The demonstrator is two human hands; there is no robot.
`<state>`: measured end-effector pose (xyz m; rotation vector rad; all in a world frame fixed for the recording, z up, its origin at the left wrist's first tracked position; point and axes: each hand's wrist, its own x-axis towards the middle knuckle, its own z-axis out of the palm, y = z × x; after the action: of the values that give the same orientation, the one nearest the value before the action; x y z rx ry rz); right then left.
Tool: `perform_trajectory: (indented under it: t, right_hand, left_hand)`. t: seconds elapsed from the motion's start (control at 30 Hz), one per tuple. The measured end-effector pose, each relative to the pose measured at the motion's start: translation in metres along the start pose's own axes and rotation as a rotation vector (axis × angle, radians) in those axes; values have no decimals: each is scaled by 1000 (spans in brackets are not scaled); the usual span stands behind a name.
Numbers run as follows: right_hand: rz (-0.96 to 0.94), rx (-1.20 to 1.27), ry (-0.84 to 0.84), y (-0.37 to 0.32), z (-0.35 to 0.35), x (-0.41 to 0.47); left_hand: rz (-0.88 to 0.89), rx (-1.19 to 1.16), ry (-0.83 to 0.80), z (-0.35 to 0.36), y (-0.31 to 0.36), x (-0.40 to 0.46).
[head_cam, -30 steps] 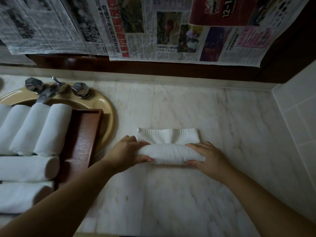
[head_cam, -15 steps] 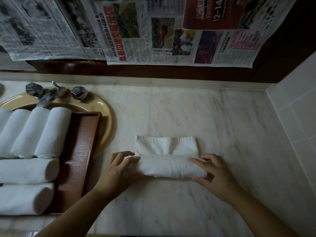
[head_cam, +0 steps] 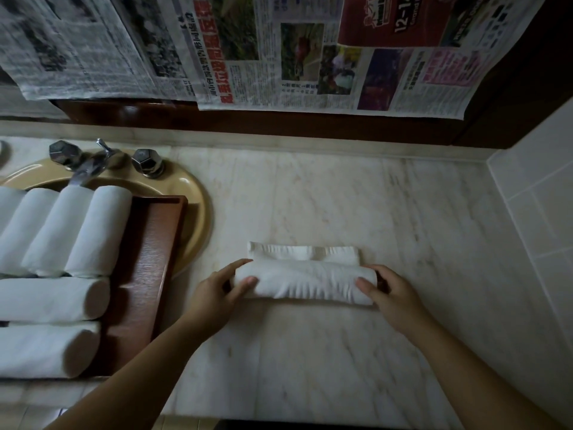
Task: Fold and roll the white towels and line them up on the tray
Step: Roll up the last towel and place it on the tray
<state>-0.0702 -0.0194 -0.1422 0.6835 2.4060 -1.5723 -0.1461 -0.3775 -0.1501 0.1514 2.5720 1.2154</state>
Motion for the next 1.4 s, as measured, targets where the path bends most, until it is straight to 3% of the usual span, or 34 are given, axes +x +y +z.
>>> perform_trajectory:
  t: [0.23,0.3,0.37,0.43,0.5,0.57,0.67,0.83,1.03,1.27,1.4]
  right_hand:
    - [87,-15,40,-23,11,13]
    - [48,-52,129,-25,13,17]
    - [-61,-79,234,-28,13,17]
    - [-295,-250,313,-29,14,13]
    - [-528,-537,341,-32,23,6]
    - [-604,-757,363,-39,37,-7]
    - [-535,-900,361,-43,55,-21]
    - [-291,-1030,171,-49,72,-27]
    - [-399,-1025,181,-50,53,6]
    - [-363,-1093,52,-65,35,47]
    - [-327,-1061,-43,-72,30,67]
  left_hand:
    - [15,-1,60,5,2,20]
    - [27,-5,54,4,8,27]
    - [28,-3,77,2,13,32]
    - [67,58,150,3,17,33]
    - [256,282,228,8,24,29]
    - [487,455,259,15,31,22]
    - [477,510,209,24,38,10]
    - [331,642,-28,29,44,0]
    - [455,659,77,28,42,44]
    - [336,710,-78,15,51,81]
    - [377,720,-61,12,48,97]
